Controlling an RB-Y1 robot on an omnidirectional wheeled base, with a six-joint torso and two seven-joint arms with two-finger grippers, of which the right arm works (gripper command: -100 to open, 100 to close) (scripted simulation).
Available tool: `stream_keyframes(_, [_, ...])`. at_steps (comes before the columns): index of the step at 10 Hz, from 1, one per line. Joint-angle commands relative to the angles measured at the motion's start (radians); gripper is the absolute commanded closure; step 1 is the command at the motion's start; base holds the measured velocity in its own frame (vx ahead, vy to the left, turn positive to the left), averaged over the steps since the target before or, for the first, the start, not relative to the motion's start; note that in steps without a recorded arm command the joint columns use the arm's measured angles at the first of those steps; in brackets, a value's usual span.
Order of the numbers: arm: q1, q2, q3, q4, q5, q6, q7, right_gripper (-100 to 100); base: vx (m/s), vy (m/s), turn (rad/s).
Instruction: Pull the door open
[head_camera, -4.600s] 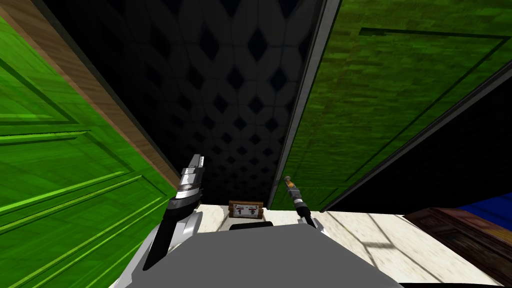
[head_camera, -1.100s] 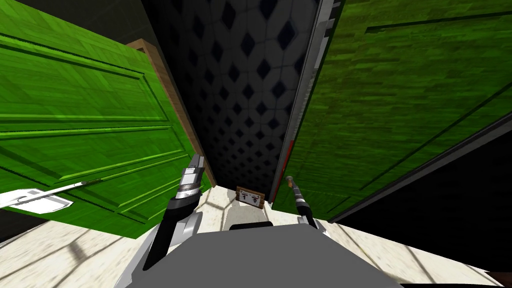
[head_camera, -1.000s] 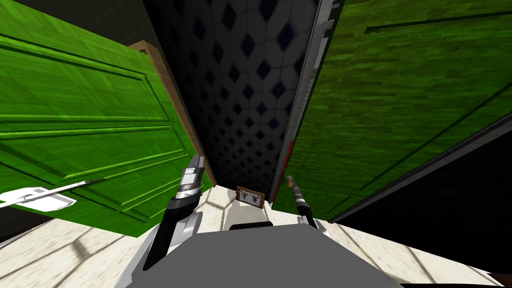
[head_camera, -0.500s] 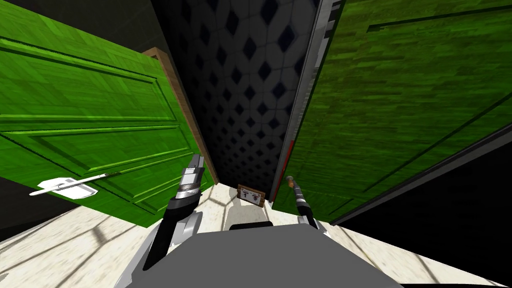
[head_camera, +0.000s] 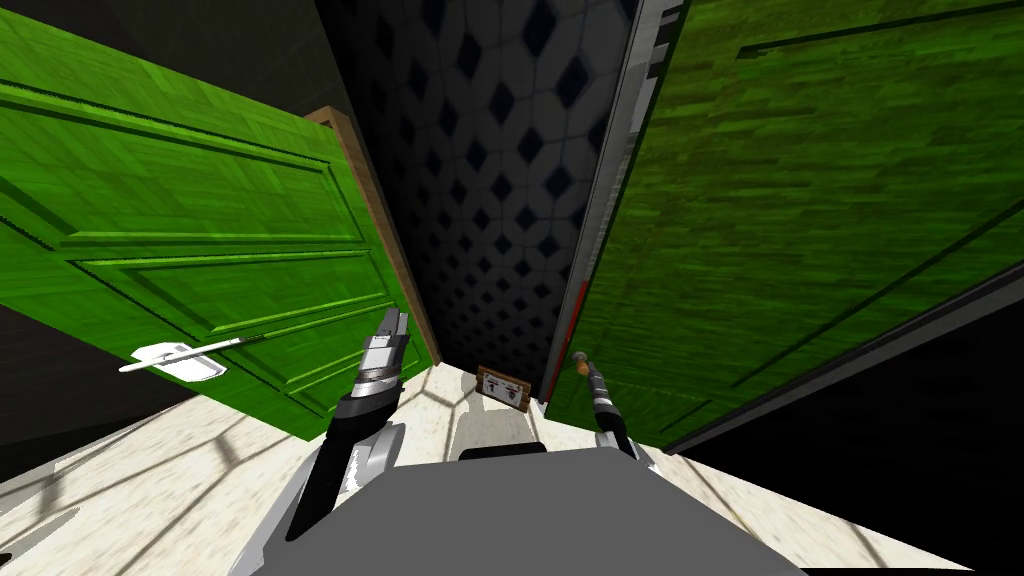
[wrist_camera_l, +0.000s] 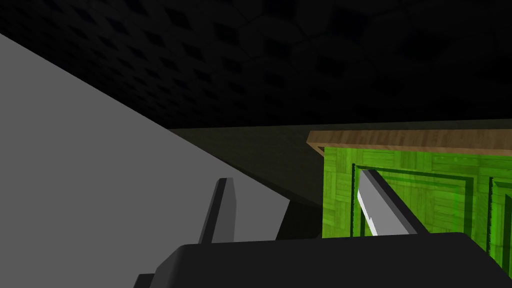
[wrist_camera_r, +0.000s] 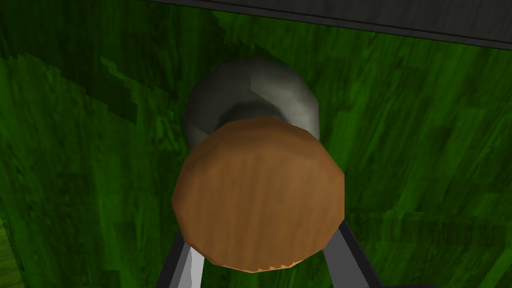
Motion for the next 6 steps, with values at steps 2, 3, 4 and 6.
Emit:
stream_keyframes(2, [-0.002,0.005,0.01,-0.003,-0.02,0.0,-0.068,100,-0.051,-0.023,0.083])
stream_keyframes(3, [-0.002,0.004,0.013,-0.004,-0.034,0.002,-0.102,100,-0.052,-0.02,0.066])
stream_keyframes(4, [-0.002,0.004,0.013,-0.004,-0.034,0.002,-0.109,100,-0.035,-0.017,0.041])
stream_keyframes(6, [-0.002,0.004,0.017,-0.005,-0.049,0.005,-0.151,100,-0.042,-0.014,0.069])
